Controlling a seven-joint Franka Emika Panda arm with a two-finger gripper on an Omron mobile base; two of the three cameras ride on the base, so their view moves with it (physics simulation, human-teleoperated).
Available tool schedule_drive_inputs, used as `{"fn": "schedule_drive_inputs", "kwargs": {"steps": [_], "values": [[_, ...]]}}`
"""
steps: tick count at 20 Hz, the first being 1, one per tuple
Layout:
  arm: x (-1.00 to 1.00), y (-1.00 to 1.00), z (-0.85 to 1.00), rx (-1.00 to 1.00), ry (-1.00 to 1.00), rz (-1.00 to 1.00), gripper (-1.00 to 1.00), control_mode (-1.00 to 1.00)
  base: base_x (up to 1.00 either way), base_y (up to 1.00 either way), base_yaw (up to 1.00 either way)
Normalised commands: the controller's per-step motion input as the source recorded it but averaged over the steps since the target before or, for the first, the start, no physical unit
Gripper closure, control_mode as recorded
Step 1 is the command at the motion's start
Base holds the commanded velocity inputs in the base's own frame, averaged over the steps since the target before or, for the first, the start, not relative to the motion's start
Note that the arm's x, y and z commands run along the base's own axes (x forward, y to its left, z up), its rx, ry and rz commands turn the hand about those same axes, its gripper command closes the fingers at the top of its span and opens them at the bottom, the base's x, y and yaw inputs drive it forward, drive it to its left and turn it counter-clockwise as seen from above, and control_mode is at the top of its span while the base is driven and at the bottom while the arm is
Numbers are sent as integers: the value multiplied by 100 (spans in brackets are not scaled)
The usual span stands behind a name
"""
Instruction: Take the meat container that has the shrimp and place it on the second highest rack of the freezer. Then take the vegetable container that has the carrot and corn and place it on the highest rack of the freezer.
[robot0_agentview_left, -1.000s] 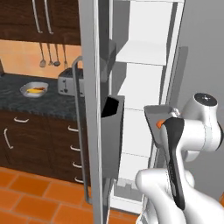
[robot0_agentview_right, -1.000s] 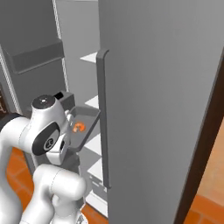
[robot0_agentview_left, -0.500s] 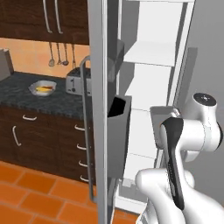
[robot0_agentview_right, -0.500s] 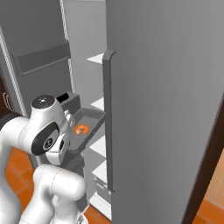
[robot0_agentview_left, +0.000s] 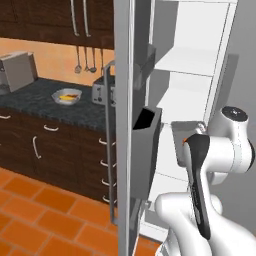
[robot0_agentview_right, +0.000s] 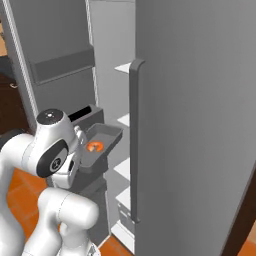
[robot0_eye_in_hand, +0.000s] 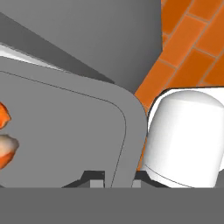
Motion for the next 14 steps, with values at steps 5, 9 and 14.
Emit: {"fn": "schedule_drive_inputs", "kwargs": {"steps": [5, 9, 14], "values": [[0, 0, 0, 0, 0, 0, 100, 100, 1, -6, 21], [0, 0, 0, 0, 0, 0, 100, 100, 0, -38, 0], [0, 0, 0, 0, 0, 0, 100, 100, 6, -35, 0]]}}
